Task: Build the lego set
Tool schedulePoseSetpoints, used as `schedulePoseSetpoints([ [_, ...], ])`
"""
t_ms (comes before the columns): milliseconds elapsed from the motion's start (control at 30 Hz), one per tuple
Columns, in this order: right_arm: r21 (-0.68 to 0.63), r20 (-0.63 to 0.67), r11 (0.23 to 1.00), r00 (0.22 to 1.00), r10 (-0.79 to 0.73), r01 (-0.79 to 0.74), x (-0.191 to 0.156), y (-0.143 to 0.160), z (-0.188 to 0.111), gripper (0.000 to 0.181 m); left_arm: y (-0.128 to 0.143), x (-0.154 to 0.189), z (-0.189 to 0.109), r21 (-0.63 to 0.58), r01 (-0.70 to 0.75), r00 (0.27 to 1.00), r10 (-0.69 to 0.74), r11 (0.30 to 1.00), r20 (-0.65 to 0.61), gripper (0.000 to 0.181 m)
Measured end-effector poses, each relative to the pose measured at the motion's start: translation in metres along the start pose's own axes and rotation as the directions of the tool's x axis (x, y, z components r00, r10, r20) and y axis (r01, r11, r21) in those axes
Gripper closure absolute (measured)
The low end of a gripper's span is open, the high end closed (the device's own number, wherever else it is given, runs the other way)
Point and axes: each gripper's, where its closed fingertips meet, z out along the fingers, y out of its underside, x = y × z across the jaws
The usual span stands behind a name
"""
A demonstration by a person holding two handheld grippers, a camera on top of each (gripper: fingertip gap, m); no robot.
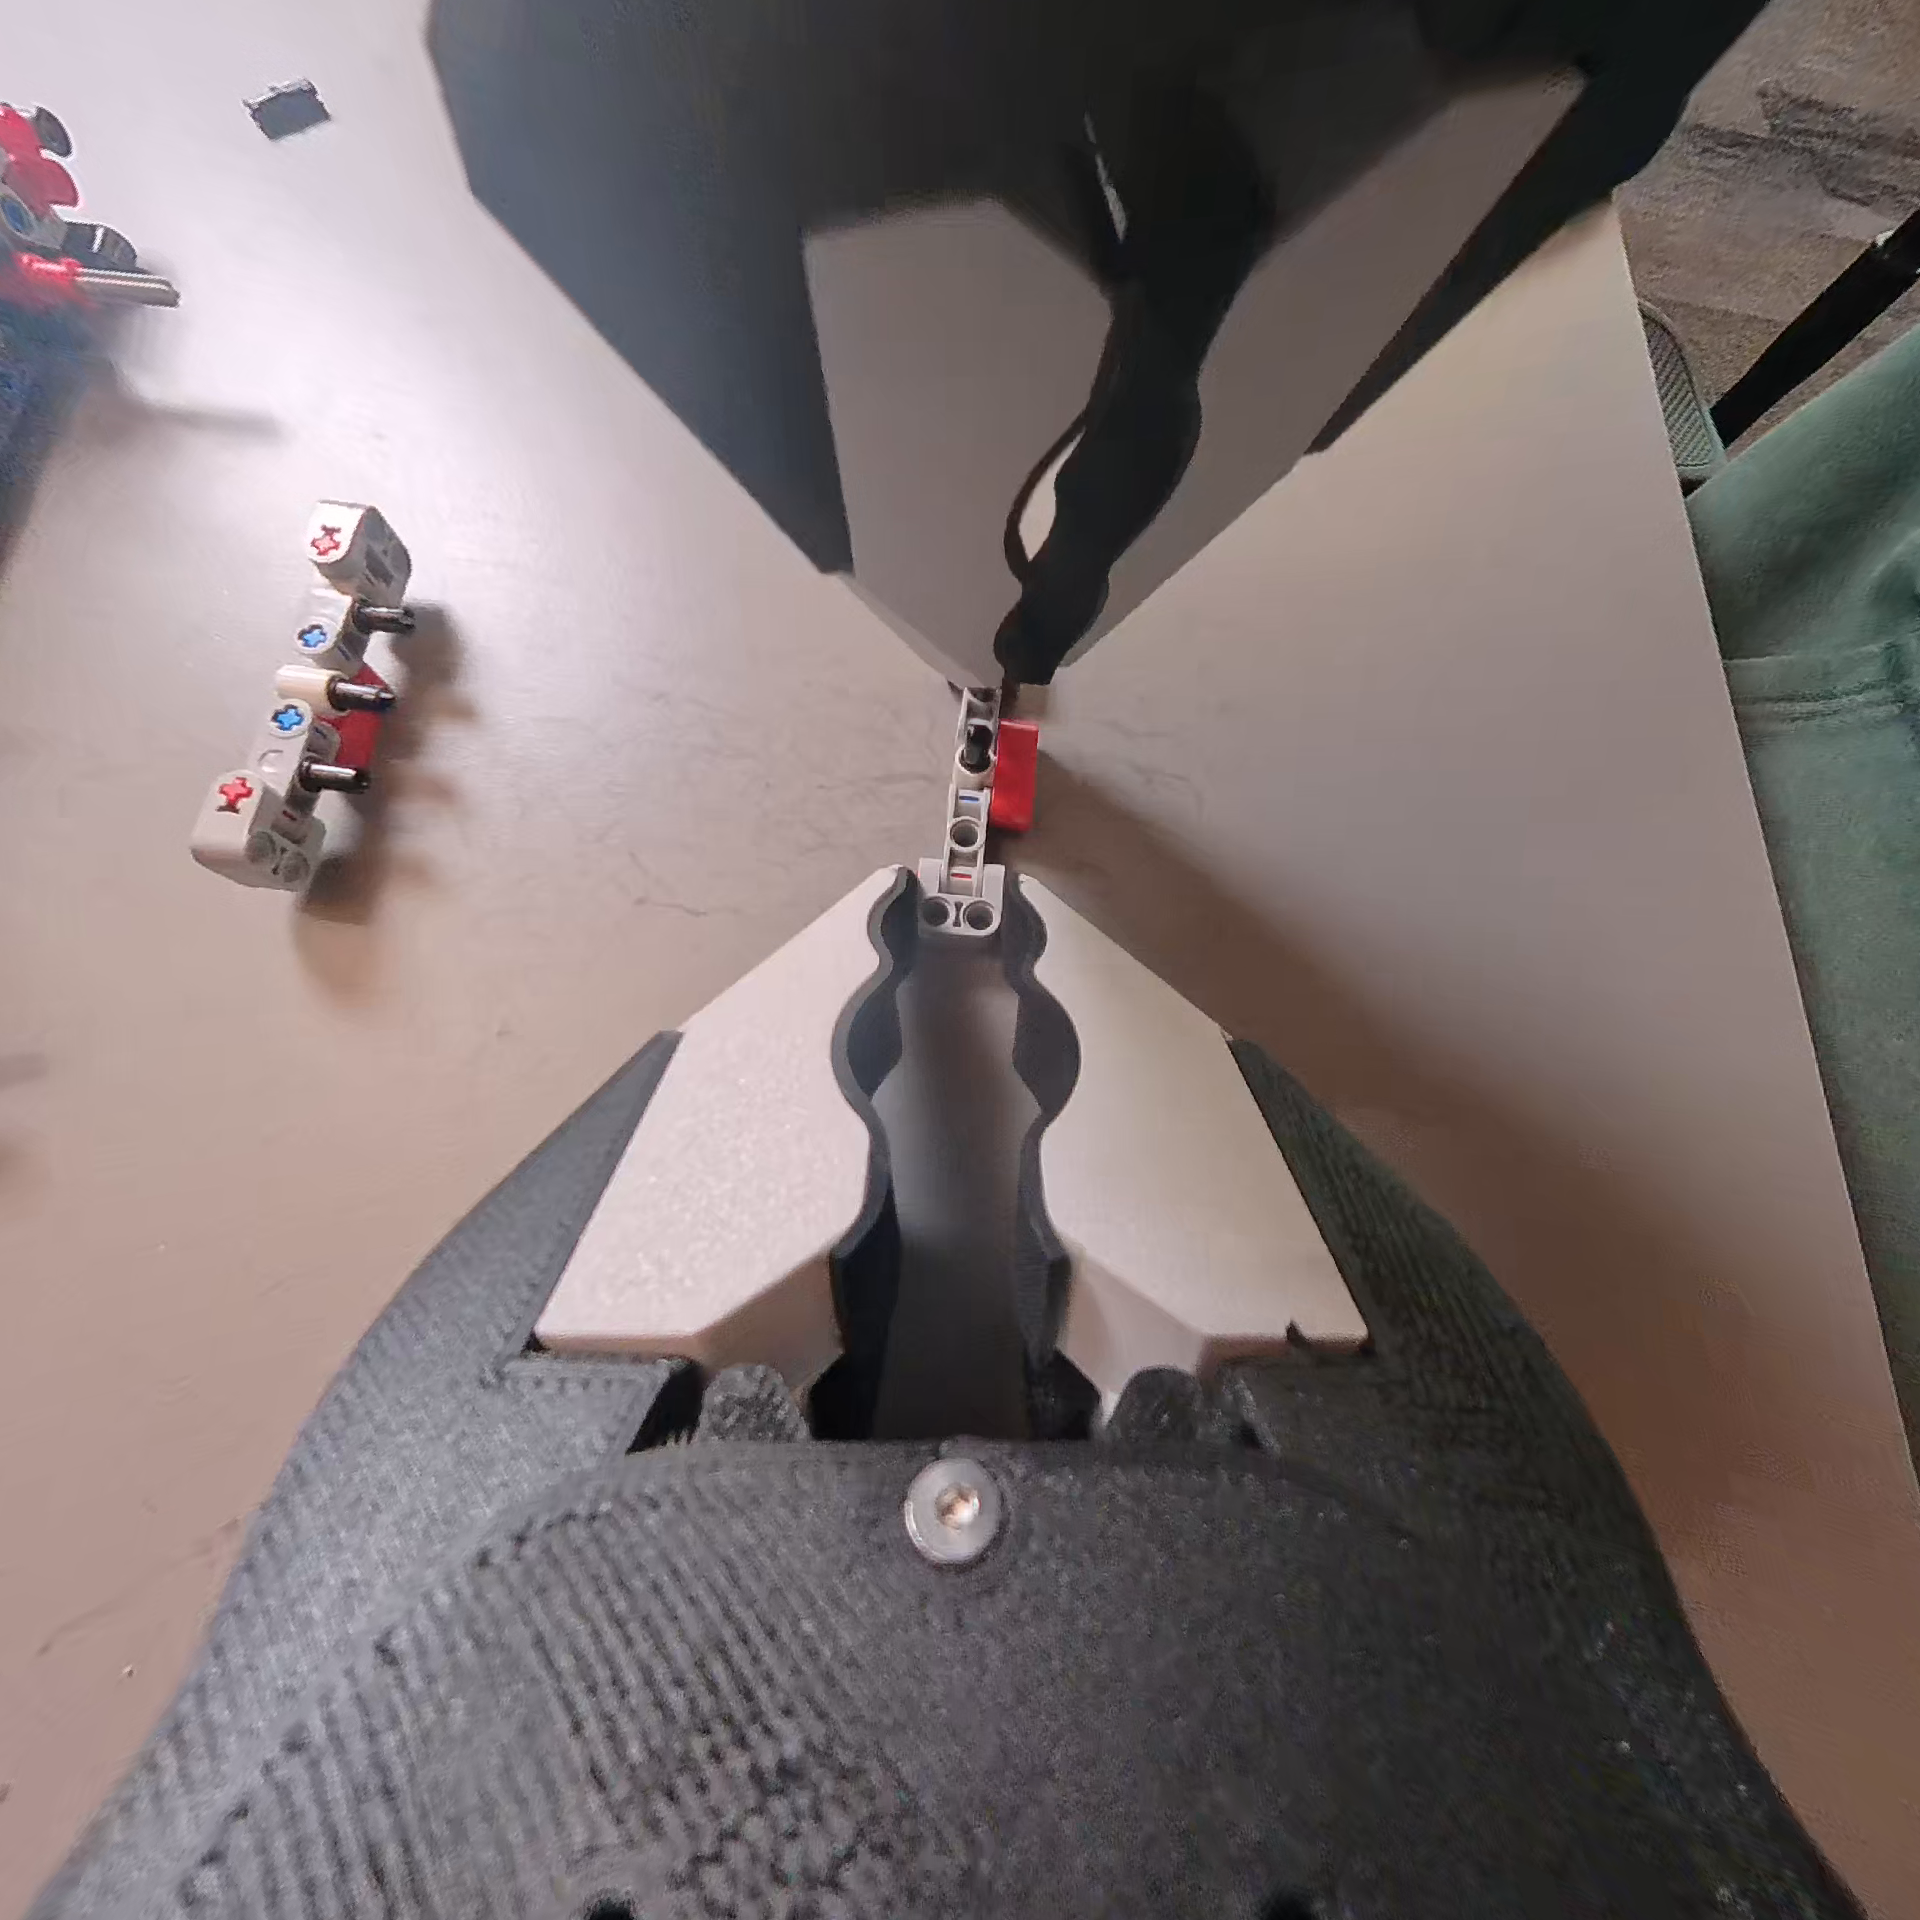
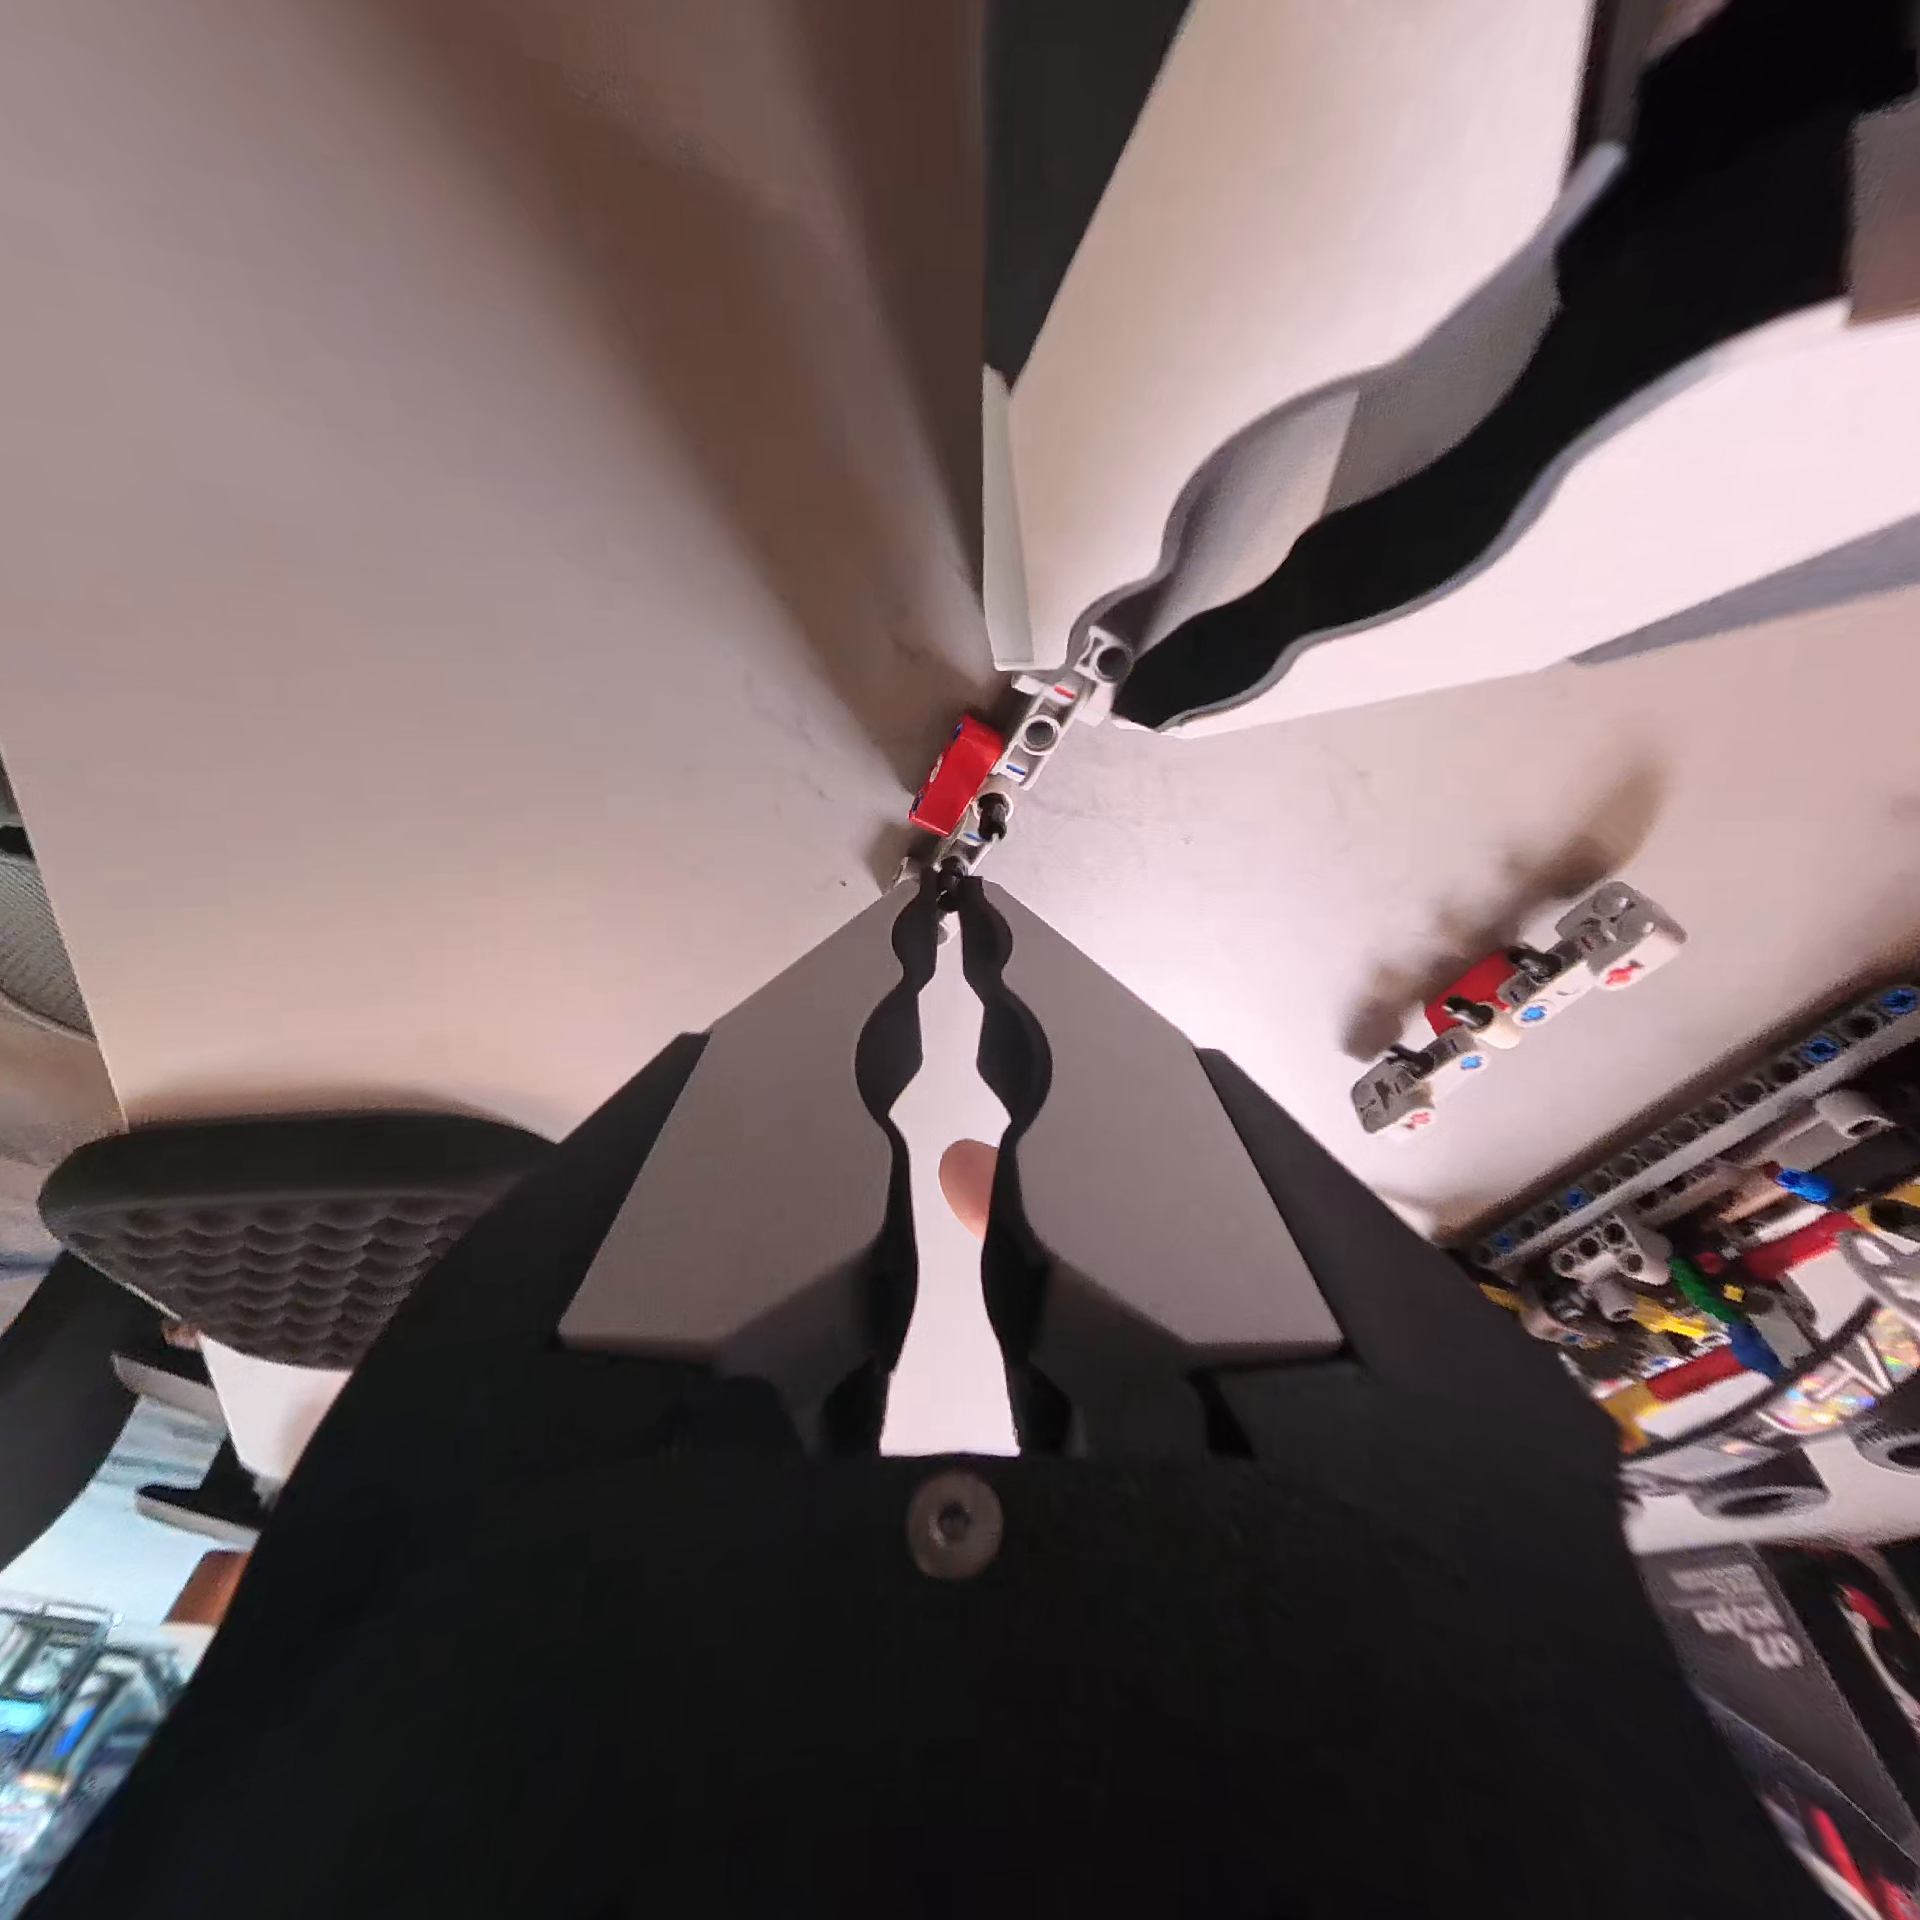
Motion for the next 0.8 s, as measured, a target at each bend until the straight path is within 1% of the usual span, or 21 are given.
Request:
schedulePoseSetpoints([
  [200,0.096,-0.001,0.994,0.999,0.047,-0.047,-0.002,0.001,0.005,0.179,0.000,0.000,0.000,0.000,0.006,1.000,-0.006,1.000,-0.003,0.167],
  [300,0.093,-0.007,0.995,0.999,0.047,-0.046,-0.002,0.000,0.005,0.179,0.000,0.000,0.000,0.001,0.008,1.000,-0.008,1.000,-0.004,0.167],
  [433,0.103,0.022,0.992,0.997,0.070,-0.072,-0.002,0.000,0.005,0.179,-0.001,0.000,0.000,0.006,0.038,0.999,-0.038,0.999,-0.013,0.167],
  [500,0.115,0.006,0.990,0.996,0.086,-0.087,-0.002,0.000,0.005,0.179,-0.001,0.000,0.000,0.005,0.032,0.999,-0.032,0.999,-0.009,0.167],
  [567,0.178,-0.050,0.980,0.994,0.094,-0.084,0.000,0.001,0.004,0.178,0.000,0.001,-0.001,0.006,0.032,0.999,-0.032,0.999,-0.010,0.167],
  [600,0.230,-0.054,0.967,0.991,0.121,-0.106,-0.001,0.000,0.002,0.173,0.000,0.002,-0.001,0.008,0.034,0.999,-0.034,0.999,-0.014,0.167],
  [633,0.278,-0.029,0.949,0.987,0.161,-0.147,-0.004,0.000,0.000,0.165,0.000,0.002,-0.001,0.009,0.036,0.999,-0.036,0.999,-0.013,0.167],
  [667,0.320,-0.020,0.930,0.980,0.196,-0.179,-0.005,0.001,-0.002,0.161,0.000,0.002,-0.002,0.009,0.037,0.999,-0.037,0.999,-0.013,0.167],
  [767,0.420,-0.089,0.884,0.961,0.263,-0.203,0.003,0.005,-0.007,0.167,0.000,0.002,-0.001,0.009,0.039,0.999,-0.038,0.999,-0.017,0.167],
  [800,0.453,-0.086,0.865,0.955,0.283,-0.216,0.004,0.003,-0.009,0.168,0.000,0.002,-0.001,0.009,0.038,0.999,-0.038,0.999,-0.016,0.167],
])
